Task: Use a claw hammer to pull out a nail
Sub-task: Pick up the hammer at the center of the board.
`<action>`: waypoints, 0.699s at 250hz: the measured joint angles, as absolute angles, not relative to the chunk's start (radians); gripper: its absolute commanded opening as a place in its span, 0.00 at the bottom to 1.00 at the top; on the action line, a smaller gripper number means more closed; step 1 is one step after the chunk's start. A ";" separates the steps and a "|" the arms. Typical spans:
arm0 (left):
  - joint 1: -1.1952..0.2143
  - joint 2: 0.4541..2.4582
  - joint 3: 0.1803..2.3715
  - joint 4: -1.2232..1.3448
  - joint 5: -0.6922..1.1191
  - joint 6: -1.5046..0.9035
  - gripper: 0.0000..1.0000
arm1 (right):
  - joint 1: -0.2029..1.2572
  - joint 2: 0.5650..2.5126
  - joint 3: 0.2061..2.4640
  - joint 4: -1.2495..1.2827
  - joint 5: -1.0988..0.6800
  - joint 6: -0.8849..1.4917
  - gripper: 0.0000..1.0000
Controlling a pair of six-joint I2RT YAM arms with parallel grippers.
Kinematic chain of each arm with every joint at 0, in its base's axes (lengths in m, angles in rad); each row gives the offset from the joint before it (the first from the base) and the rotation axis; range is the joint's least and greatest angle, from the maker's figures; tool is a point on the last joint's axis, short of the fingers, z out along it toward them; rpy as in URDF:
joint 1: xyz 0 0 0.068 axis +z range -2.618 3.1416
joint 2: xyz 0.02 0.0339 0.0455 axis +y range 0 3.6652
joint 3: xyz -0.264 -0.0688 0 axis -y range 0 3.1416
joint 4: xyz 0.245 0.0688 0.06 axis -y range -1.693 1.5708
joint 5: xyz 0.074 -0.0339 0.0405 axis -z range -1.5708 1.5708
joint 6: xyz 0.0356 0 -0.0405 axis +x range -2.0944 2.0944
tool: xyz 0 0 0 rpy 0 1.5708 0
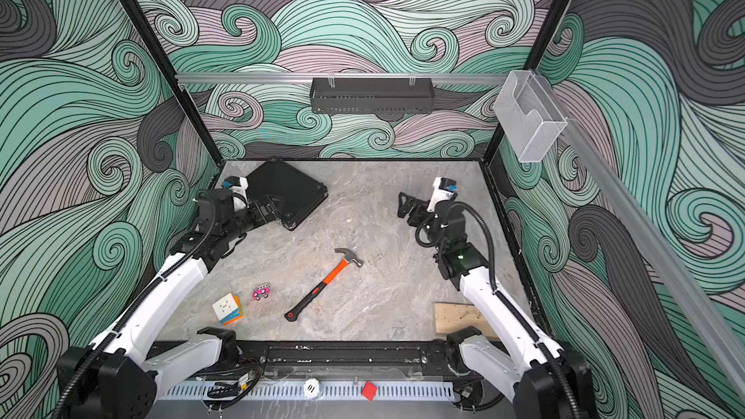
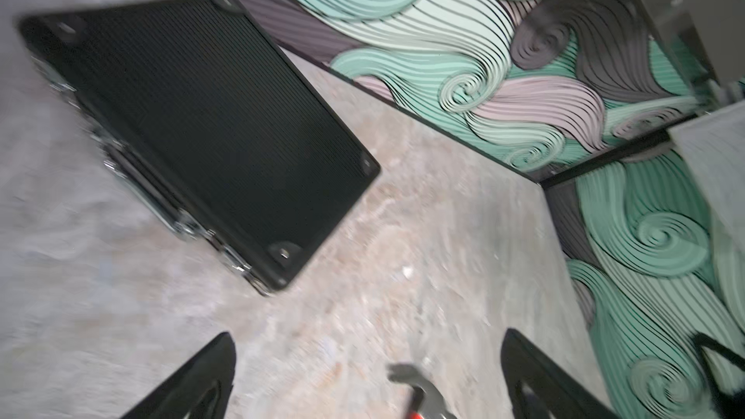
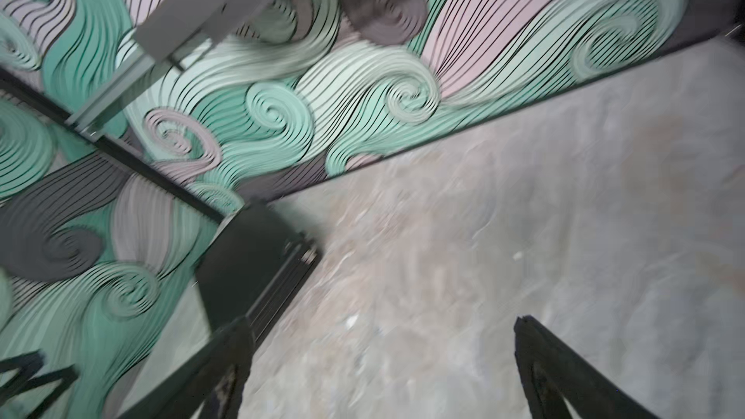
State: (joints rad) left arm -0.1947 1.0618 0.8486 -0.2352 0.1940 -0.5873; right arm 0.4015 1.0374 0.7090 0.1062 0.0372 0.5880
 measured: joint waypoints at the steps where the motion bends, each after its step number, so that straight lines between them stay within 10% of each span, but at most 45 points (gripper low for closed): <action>1: -0.199 1.061 0.848 -0.236 0.195 -0.593 0.99 | 0.408 1.040 0.709 0.106 0.038 0.592 1.00; 55: -0.401 1.018 0.808 -0.244 0.198 -0.744 0.99 | 0.698 1.146 0.708 0.169 0.051 0.764 1.00; 175: -0.418 1.199 0.941 -0.489 0.293 -0.558 0.85 | 0.691 1.177 0.890 -0.015 0.269 0.709 1.00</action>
State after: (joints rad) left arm -0.4179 1.1988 0.9409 -0.4889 0.2932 -0.5579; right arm 0.6910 1.1770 0.8898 -0.0154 0.2687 0.7094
